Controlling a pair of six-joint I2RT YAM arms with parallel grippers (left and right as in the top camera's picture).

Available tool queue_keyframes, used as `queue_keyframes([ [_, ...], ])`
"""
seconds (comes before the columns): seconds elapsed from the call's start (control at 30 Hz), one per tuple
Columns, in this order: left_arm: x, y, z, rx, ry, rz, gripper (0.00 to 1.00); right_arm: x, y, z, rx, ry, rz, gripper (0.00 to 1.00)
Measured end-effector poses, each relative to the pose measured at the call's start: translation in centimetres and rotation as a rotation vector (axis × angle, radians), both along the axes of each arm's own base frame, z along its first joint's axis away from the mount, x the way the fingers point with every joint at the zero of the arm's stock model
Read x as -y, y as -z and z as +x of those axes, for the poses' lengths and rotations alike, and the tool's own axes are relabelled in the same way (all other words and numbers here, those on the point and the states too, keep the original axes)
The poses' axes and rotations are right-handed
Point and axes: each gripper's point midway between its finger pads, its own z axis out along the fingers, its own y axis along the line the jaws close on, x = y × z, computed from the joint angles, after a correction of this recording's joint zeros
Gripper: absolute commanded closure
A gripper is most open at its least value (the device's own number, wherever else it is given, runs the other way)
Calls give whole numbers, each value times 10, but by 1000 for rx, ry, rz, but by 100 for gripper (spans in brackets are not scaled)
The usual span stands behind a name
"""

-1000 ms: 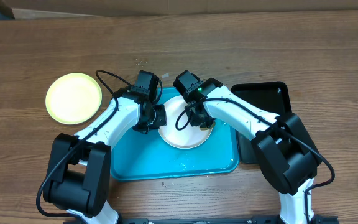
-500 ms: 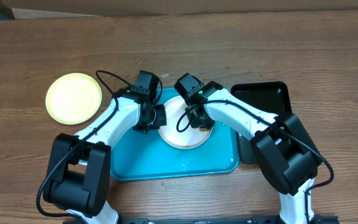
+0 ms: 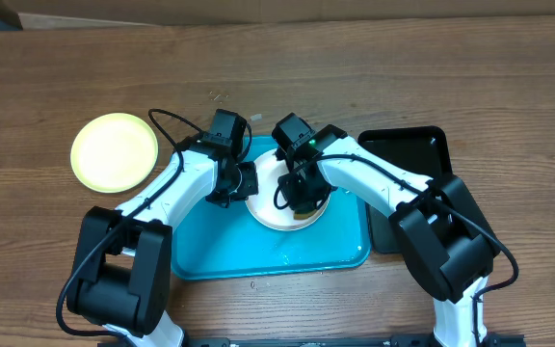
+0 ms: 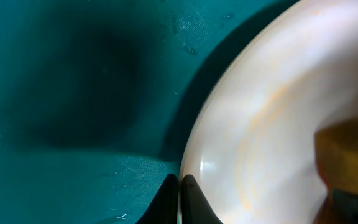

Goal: Clean dirty plates on tray and stack at the side
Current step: 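Scrub the orange stain on the white plate with the sponge, then return the sponge to the black tray and rinse it in the water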

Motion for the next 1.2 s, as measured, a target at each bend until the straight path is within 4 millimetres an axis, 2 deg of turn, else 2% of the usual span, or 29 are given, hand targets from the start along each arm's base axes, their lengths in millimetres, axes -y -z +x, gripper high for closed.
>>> queue_keyframes([
  [0.13, 0, 0, -1, -4, 0, 1, 96, -14, -10, -2, -71, 1, 103, 96],
  [0.23, 0, 0, -2, -7, 0, 2, 95, -23, -31, 17, -90, 32, 196, 96],
  [0.3, -1, 0, -2, -9, 0, 3, 95, -17, -54, 36, -87, 68, 240, 96],
  [0.43, -1, 0, -2, -10, 1, 3, 95, 18, -90, 60, -106, 151, 255, 96],
  [0.5, -1, 0, -2, -10, 1, 3, 95, 48, -101, 69, -116, 211, 227, 96],
  [0.6, -1, 0, -2, -10, 2, 3, 94, 97, -105, 70, -138, 303, 142, 96],
  [0.77, -1, 0, -3, -10, 4, 4, 92, 177, -100, 75, -137, 446, -23, 96],
  [0.83, -1, 0, -3, -10, 4, 4, 91, 198, -93, 78, -122, 485, -71, 96],
  [0.93, -1, 1, -3, -12, 4, 4, 92, 215, -76, 75, -117, 513, -134, 96],
  [1.13, -1, 1, -3, -12, 4, 4, 91, 228, -19, 67, -67, 501, -245, 96],
  [1.2, -1, 1, -3, -12, 4, 4, 91, 232, -5, 66, -44, 504, -264, 89],
])
